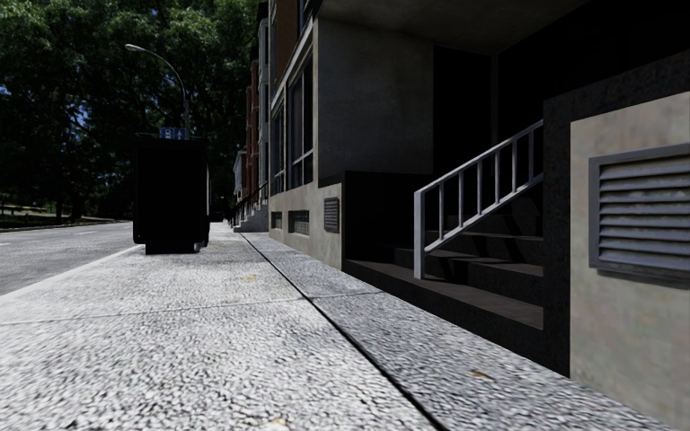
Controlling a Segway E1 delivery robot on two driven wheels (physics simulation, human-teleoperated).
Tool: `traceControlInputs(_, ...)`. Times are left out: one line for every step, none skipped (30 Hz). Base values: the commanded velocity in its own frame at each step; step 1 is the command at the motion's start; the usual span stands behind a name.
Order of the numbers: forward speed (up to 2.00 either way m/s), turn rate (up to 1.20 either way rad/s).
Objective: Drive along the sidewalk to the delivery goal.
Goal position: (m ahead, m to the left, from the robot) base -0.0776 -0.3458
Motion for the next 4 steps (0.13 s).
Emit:
traceControlInputs(0.0,0.0)
traceControlInputs(0.0,0.0)
traceControlInputs(0.0,0.0)
traceControlInputs(0.0,0.0)
